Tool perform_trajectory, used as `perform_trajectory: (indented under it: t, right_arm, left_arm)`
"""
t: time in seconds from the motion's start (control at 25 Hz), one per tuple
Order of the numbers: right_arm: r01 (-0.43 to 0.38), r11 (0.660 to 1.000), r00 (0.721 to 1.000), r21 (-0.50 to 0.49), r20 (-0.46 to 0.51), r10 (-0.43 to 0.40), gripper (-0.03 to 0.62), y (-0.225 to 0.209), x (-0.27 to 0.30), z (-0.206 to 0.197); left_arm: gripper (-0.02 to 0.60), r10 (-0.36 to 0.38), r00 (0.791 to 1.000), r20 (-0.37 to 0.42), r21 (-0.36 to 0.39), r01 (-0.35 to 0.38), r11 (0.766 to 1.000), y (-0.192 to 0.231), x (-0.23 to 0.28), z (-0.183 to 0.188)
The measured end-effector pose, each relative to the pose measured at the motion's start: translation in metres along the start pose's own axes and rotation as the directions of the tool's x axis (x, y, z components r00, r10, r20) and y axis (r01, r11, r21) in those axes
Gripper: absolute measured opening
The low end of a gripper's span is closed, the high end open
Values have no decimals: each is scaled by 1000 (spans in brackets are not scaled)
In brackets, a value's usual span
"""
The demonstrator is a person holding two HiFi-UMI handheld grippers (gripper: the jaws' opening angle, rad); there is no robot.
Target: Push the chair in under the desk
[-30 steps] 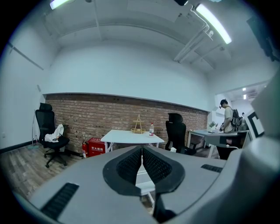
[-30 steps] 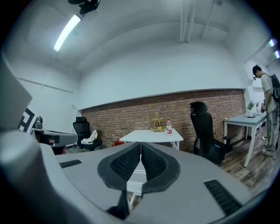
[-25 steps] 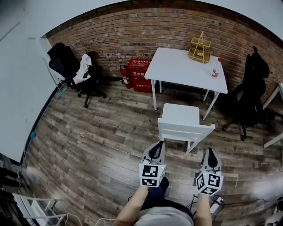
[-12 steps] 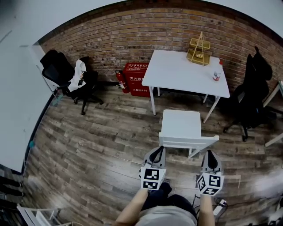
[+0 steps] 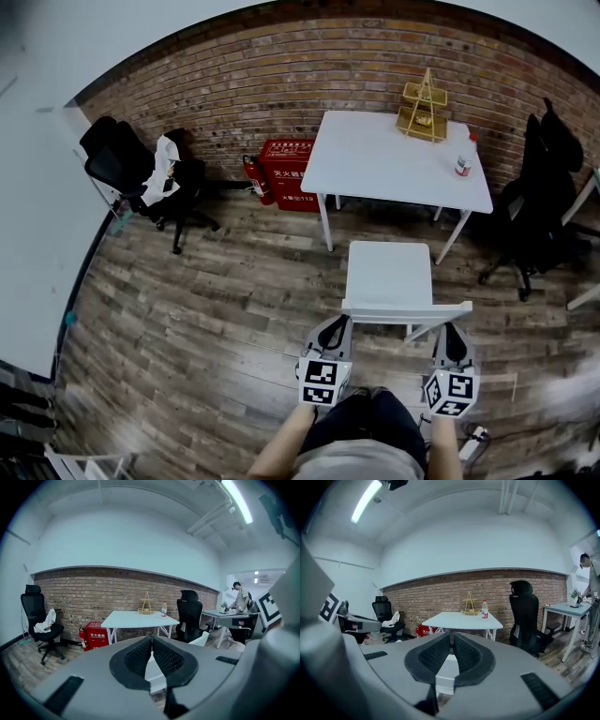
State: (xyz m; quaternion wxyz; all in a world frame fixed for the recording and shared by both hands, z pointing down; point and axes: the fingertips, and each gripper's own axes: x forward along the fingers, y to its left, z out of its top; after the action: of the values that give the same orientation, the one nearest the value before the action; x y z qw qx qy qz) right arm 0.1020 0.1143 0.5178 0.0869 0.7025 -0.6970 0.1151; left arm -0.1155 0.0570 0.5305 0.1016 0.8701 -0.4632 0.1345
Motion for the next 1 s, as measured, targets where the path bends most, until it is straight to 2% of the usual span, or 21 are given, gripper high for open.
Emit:
perform_trajectory:
  t: [0.28, 0.56, 0.68, 0.8, 0.92, 1.0]
  right_arm:
    - [0, 1000, 999, -25, -47, -1, 17, -15, 12, -13]
    - [-7, 999, 997, -44, -79, 4, 17, -44, 23, -24]
    - [-7, 999, 995, -48, -96, 2, 18, -61, 29, -26]
    - [-11, 998, 993, -54, -118, 5, 46, -75, 36, -27]
    - [-28, 999, 991, -43, -134, 22, 98, -86, 44, -29]
    - [-42, 998, 990, -48, -137, 35, 109, -93, 48, -29]
  left_arm:
    - [21, -24, 999, -45, 27, 25, 999, 3, 17, -7]
    - [21, -28, 995, -99, 80, 36, 996, -3, 33, -21]
    - [26, -33, 992, -119, 81, 43, 996, -7, 42, -24]
    - [46, -27, 991, -134, 78, 38, 996, -6, 47, -27]
    - [123, -8, 990, -139, 69, 18, 997, 0, 49, -28]
    - [149, -5, 989, -147, 64, 14, 998, 3, 52, -29]
